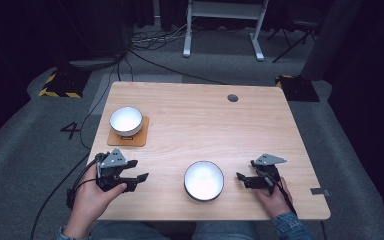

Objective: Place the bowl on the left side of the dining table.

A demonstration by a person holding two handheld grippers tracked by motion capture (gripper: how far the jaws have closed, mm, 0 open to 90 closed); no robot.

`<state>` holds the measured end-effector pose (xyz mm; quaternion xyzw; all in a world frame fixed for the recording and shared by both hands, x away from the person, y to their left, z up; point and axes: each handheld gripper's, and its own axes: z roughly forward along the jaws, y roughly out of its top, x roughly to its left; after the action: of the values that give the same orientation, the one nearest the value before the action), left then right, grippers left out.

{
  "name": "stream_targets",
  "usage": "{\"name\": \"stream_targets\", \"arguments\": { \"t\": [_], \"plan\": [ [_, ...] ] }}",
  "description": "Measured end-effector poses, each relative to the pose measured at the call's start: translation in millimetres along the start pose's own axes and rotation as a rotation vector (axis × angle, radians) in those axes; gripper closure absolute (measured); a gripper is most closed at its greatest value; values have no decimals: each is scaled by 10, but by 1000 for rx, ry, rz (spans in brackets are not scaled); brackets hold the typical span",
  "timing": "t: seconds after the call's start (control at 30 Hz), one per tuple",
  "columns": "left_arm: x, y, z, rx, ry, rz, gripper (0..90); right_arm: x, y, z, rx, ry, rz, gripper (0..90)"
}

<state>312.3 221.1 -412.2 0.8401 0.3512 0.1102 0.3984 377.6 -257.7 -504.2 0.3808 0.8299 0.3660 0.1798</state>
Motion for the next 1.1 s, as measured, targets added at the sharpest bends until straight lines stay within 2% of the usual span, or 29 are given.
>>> {"name": "stream_targets", "arguments": {
  "t": [0.03, 0.1, 0.2, 0.47, 0.5, 0.53, 0.57, 0.63, 0.7, 0.8, 1.07, 1.1],
  "plan": [
    [-12, -14, 20, 3, -10, -18, 391, -1, 0, 0, -1, 0, -2, 205],
    [-8, -35, 43, 14, -4, -9, 391, 2, 0, -1, 0, 0, 2, 205],
    [-14, -63, 74, 20, -13, -20, 391, -1, 0, 1, -1, 0, -2, 205],
    [-14, -173, 237, 101, -15, -9, 382, -2, -1, 1, -1, -1, -3, 205],
    [-19, -184, 258, 103, -22, -23, 381, -2, -1, 1, -1, 0, -3, 205],
    [-5, -187, 269, 109, -11, -4, 380, -3, -1, 1, -2, 0, -4, 205],
    [-13, -198, 287, 116, -19, -18, 376, -2, -1, 1, -1, 0, -3, 205],
    [-8, -216, 323, 127, -10, -5, 368, 2, 0, -1, 0, 0, 2, 205],
    [-17, -240, 366, 150, -33, -17, 368, 1, 0, 0, 0, 0, 1, 205],
    [-14, -269, 427, 169, -33, 4, 363, -2, -1, 1, -1, 0, -3, 205],
    [-48, -328, 560, 225, -40, 13, 337, -1, 0, 1, -1, 0, -2, 205],
    [-59, -339, 594, 234, -34, 27, 331, -3, -1, 2, -2, -1, -5, 205]
  ]
}}
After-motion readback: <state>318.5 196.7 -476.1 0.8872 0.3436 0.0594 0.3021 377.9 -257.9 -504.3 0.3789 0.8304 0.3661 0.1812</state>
